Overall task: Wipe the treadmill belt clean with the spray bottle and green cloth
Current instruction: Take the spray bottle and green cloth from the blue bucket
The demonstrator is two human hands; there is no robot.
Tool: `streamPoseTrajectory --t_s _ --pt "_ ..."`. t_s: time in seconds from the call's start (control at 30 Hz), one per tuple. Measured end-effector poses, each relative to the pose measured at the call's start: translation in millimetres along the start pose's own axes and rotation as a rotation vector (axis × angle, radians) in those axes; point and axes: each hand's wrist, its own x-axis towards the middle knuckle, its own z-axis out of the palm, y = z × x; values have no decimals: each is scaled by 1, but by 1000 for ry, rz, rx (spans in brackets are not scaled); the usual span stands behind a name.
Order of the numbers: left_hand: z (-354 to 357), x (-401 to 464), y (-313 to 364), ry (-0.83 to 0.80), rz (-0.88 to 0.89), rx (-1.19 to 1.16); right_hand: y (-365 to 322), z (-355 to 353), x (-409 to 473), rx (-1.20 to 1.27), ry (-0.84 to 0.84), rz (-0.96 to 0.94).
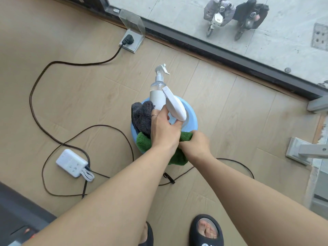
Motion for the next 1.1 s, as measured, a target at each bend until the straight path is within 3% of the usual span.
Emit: streamPoseTrajectory --t_s 0.2,0.37,0.57,0.83,1.0,1.1 --pt "-31 -13 19 3 4 -134 -9 -36 -40 185 -114 94" --pt "-76 -52 66 23 -170 -314 -39 -85 -100 284 -236 178" --pt "-152 -141 117 1 -357 -260 -85 -119 -184 402 -267 201" --pt "-255 -242 124 -64 -565 -398 -129 -119 -312 577 -465 239" --pt "-280 -287 113 -145 -495 -472 -126 -104 -366 750 -667 158" --pt "-285 -319 93 -125 -520 -497 -105 -78 -391 669 -689 178"
